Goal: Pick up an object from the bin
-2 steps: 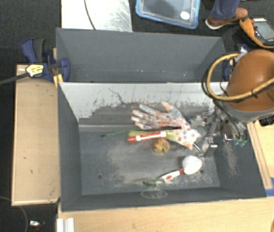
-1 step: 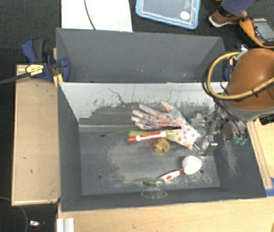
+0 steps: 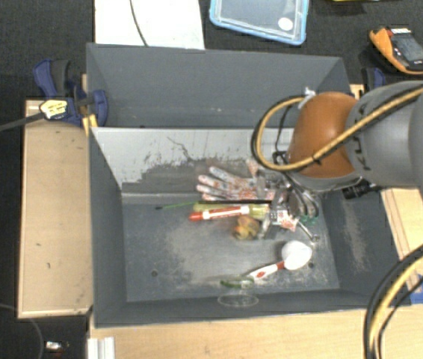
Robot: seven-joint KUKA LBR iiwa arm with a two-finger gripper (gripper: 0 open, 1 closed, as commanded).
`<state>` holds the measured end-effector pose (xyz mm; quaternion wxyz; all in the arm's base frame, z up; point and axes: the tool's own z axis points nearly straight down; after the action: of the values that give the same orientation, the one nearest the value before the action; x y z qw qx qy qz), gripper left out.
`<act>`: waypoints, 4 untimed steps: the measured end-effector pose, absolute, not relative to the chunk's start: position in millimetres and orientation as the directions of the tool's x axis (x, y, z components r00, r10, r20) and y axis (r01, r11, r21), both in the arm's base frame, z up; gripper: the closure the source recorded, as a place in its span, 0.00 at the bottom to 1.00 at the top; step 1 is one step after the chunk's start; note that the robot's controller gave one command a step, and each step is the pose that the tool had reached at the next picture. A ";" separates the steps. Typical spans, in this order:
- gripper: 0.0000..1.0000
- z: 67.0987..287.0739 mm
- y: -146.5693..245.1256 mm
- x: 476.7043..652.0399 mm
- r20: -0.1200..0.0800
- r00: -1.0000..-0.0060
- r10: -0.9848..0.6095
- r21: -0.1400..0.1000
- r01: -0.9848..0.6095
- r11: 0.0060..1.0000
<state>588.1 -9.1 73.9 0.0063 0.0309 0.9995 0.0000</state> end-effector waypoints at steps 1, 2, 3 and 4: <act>0.00 112.1 17.4 586.2 -0.016 -0.998 0.064 -0.001 0.064 0.998; 0.00 89.6 3.4 590.8 -0.026 -0.998 0.065 0.001 0.065 0.998; 0.00 74.3 -8.2 582.3 -0.035 -0.986 0.161 0.007 0.161 0.987; 1.00 73.3 11.3 571.0 -0.041 -0.986 0.159 0.008 0.159 0.987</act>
Offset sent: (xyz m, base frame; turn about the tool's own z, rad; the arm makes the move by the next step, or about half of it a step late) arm -0.0009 0.0061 -0.0003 0.0010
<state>571.0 11.3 73.3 0.0207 0.0797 0.9966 0.0021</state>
